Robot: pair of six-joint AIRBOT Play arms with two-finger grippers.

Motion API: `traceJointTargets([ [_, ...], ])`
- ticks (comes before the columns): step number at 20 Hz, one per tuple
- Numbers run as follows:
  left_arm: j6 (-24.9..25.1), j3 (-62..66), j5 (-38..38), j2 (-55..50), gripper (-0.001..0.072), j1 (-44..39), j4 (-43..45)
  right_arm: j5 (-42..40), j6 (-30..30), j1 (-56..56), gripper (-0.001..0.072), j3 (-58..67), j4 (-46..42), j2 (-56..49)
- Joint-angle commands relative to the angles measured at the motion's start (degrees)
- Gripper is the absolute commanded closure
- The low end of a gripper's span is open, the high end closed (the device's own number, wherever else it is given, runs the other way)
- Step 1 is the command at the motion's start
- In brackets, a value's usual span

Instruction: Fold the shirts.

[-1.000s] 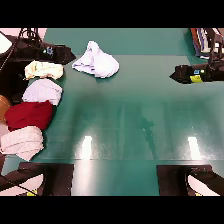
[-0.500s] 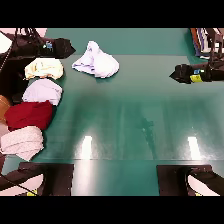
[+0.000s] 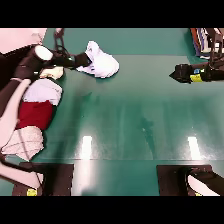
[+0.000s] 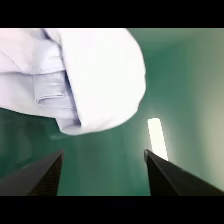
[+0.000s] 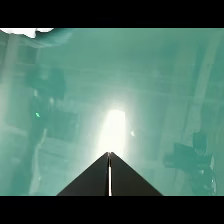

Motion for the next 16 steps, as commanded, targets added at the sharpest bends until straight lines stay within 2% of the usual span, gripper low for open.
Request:
traceJointTargets([
  [1,4.5,7.5,0.4,-13.2,0.0089,-0.2,-9.9,-0.1,0.0,0.0,0.0697,0.0,0.0,0.0],
  [5,4.5,15.4,1.6,-20.3,0.0092,-2.4,-9.3,0.1,0.0,0.0,0.0697,0.0,0.0,0.0],
  [6,4.5,15.7,3.3,-20.4,0.0118,-3.1,-8.8,0.2,0.0,0.0,0.0697,0.0,0.0,0.0],
  [7,4.5,15.9,4.0,-20.4,0.0282,-3.5,-8.7,0.2,0.0,0.0,0.0697,0.0,0.0,0.0],
  [8,4.5,16.3,3.6,-20.2,0.0495,-3.5,-8.7,0.2,0.0,0.0,0.0697,0.0,0.0,0.0],
  [9,4.5,17.4,1.7,-20.1,0.0655,-3.3,-8.7,0.2,0.0,0.0,0.0697,0.0,0.0,0.0],
  [10,4.5,19.5,-1.7,-20.1,0.0686,-2.9,-8.5,0.1,-0.3,0.0,0.0698,0.0,-0.1,0.3],
  [13,1.6,30.5,-14.2,-19.1,0.0689,-0.5,-7.8,-0.1,-4.2,0.0,0.0698,2.5,-1.2,2.4],
  [14,1.4,31.6,-14.5,-15.9,0.069,0.1,-7.3,0.1,-4.3,0.0,0.0697,4.3,-3.0,3.1],
  [16,1.4,31.6,-13.5,-6.8,0.069,0.4,-0.5,0.6,-4.2,0.0,0.0698,8.7,-6.3,4.6],
])
